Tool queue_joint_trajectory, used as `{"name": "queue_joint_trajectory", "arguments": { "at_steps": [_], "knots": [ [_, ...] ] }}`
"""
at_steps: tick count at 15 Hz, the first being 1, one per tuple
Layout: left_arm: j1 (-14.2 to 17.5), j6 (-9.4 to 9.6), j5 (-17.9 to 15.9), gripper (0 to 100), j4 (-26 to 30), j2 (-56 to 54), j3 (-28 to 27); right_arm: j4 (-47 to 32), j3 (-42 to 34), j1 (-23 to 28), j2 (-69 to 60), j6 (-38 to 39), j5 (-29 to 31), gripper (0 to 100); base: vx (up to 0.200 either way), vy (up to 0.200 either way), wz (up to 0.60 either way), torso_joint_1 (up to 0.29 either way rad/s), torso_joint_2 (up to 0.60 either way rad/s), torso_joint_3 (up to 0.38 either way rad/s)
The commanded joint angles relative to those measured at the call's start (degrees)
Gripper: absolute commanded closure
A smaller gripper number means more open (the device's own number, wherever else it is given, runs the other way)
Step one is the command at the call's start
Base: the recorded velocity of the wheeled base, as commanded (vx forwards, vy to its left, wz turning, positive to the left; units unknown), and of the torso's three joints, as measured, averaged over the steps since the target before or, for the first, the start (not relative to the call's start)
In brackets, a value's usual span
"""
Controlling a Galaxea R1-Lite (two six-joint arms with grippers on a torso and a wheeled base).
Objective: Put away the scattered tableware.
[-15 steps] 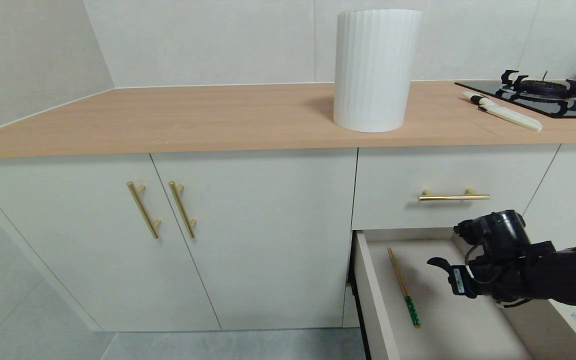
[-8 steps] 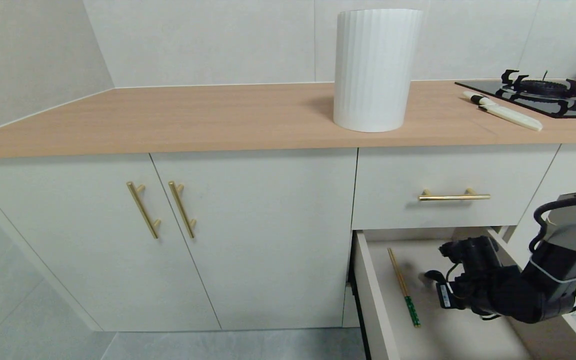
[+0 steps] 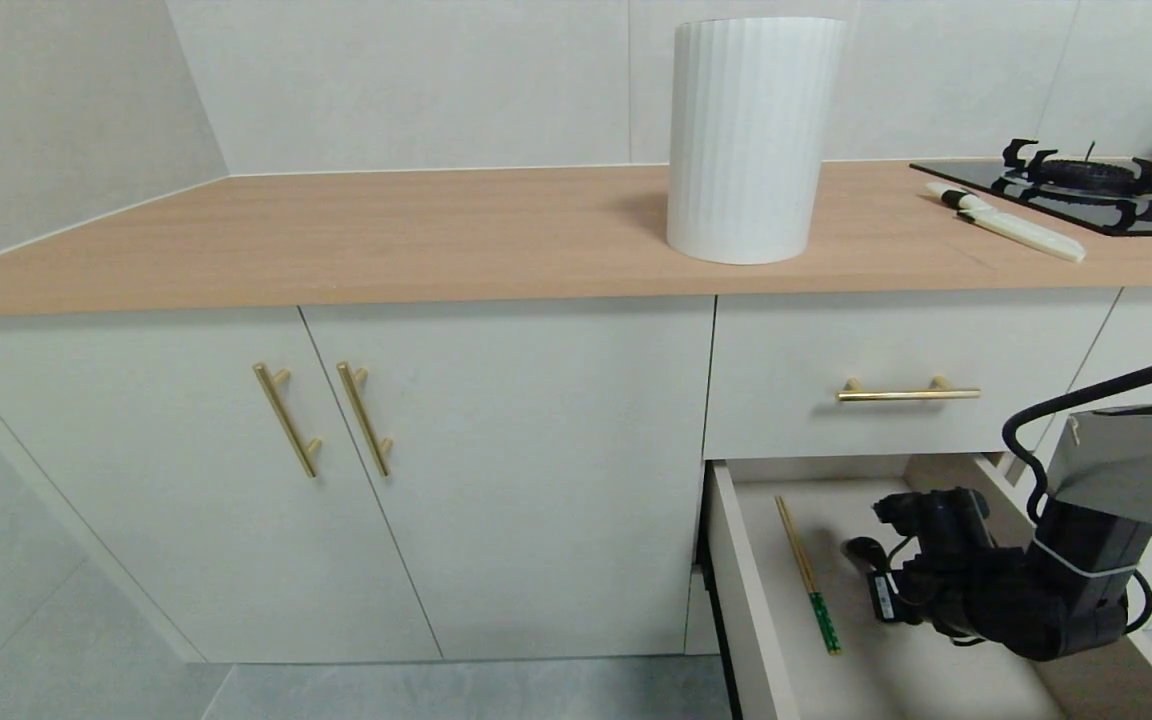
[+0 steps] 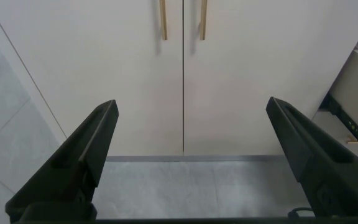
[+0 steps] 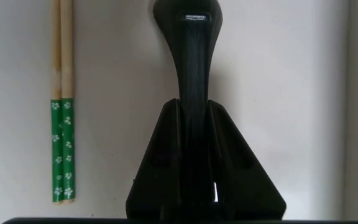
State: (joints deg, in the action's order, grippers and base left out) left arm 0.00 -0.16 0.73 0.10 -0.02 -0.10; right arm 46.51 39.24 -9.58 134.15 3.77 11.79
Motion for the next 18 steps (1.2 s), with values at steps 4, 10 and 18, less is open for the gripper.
{"name": "queue_joint_trajectory", "arguments": {
  "at_steps": [4, 10, 18],
  "knots": [
    [0.00, -0.02, 0.06, 0, -0.01, 0.02, 0.01, 1.92, -0.22, 0.27, 0.15, 0.19, -0.01, 0, 0.000, 0.000, 0.00, 0.000, 0.00, 0.000],
    [0.00, -0.02, 0.06, 0, -0.01, 0.02, 0.01, 4.65, -6.46, 0.27, -13.03, 0.36, -0.54, 0, 0.000, 0.000, 0.00, 0.000, 0.00, 0.000],
    [0.00, -0.02, -0.03, 0, -0.01, 0.02, 0.01, -15.83, -14.10, 0.00, -47.84, 1.15, -3.35, 0, 0.000, 0.000, 0.00, 0.000, 0.00, 0.000]
  ]
}}
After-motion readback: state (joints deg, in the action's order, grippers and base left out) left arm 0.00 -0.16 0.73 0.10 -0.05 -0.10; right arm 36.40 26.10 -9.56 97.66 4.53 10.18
